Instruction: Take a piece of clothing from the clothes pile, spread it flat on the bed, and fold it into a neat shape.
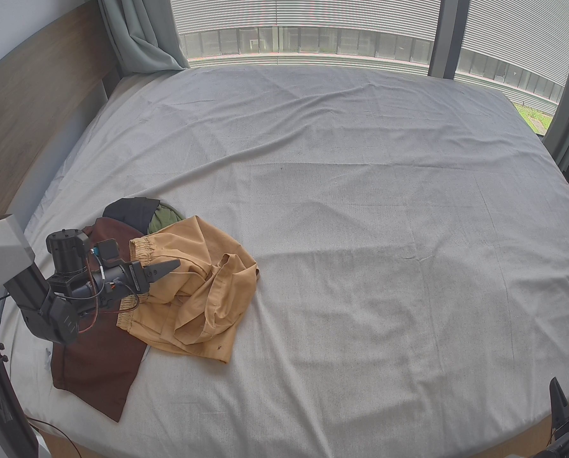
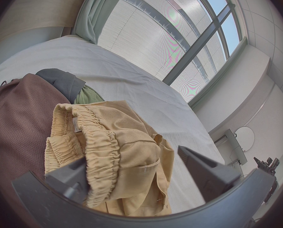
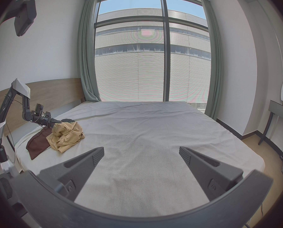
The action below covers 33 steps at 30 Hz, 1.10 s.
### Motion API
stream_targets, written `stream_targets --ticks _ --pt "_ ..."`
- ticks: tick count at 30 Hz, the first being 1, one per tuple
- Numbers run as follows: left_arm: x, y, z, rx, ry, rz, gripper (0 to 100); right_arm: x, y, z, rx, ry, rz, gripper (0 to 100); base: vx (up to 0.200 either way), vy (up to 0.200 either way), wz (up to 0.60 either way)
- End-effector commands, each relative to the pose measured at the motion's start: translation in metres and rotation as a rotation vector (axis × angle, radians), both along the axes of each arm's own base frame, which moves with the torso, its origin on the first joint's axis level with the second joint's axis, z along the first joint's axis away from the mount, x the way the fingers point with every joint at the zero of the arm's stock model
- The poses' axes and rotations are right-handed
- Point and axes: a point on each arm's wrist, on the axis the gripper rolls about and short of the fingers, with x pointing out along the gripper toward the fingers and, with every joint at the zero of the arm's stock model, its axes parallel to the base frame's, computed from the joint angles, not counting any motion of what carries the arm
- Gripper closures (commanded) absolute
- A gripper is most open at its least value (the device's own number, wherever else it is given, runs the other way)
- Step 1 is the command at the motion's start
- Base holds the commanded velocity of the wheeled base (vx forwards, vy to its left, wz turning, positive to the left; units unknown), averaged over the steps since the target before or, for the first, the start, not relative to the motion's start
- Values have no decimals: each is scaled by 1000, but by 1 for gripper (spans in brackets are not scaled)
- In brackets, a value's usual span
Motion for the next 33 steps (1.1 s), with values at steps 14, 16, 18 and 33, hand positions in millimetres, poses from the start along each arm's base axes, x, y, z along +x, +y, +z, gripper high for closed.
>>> stream_targets --ticks 14,16,18,33 --pt "-16 -8 19 -69 -11 -4 100 0 0 -5 0 1 1 0 0 0 0" --pt "-22 -11 25 -77 -18 -11 100 0 0 -5 0 1 1 0 0 0 0" --pt "-27 -14 32 -82 -30 -18 100 0 0 -5 0 1 1 0 0 0 0" --pt "-73 -40 86 -163 -141 -36 100 0 0 -5 1 1 1 0 0 0 0"
